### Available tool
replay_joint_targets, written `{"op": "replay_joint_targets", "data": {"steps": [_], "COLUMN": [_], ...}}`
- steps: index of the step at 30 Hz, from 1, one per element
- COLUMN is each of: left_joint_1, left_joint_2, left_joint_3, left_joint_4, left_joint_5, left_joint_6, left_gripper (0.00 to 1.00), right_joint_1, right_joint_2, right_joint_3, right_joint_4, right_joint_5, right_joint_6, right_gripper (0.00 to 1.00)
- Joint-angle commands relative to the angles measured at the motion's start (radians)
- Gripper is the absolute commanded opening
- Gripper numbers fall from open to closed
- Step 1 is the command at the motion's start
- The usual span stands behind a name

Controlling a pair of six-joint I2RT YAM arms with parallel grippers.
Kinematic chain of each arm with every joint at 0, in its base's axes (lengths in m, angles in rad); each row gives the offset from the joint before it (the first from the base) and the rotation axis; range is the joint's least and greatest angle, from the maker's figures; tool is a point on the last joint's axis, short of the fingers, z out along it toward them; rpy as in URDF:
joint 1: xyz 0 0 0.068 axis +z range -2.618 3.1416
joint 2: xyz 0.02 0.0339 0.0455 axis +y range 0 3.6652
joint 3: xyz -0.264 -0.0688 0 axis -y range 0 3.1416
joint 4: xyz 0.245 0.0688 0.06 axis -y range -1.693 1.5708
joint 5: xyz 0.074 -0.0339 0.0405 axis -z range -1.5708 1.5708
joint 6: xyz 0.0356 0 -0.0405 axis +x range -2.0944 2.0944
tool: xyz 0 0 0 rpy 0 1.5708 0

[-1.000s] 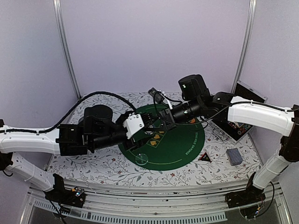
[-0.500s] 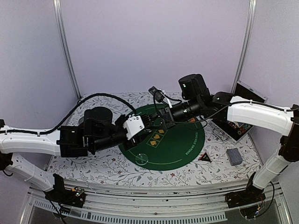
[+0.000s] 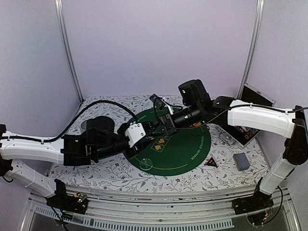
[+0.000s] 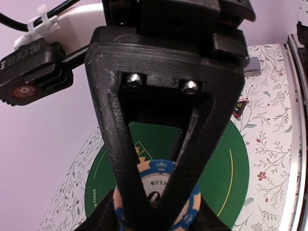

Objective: Distribute texas hold em gaming equipment

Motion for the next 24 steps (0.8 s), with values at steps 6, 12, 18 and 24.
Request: {"op": "replay_joint_targets", "data": {"steps": [6,12,18,24], "left_joint_1": [0.04,0.07,0.081,0.116], "left_joint_2": [-0.007,-0.021,0.018,0.048], "left_joint_3": [-0.053,-0.079,-0.075,-0.053], "left_joint_4": [0.134,0.18,0.221,0.214], "left_joint_5": [0.091,0.14,0.127,0.141], "left_joint_6": [-0.033,-0.028,0.005,-0.004], "left_gripper": [0.55,0.62,0.59,0.53], "right_joint_1": [-0.033,-0.051,-0.058,-0.065], "right_joint_2": [0.031,0.045,0.068,0.086], "right_joint_3": [0.033,0.048,0.067,0.081], "right_joint_4": [0.027,0.031,0.035,0.037], "right_joint_5": [-0.008,-0.019,-0.039,-0.061], "right_joint_6": [-0.019,-0.011,-0.003,0.001], "right_gripper": [0.02,0.02,0.02,0.02]}}
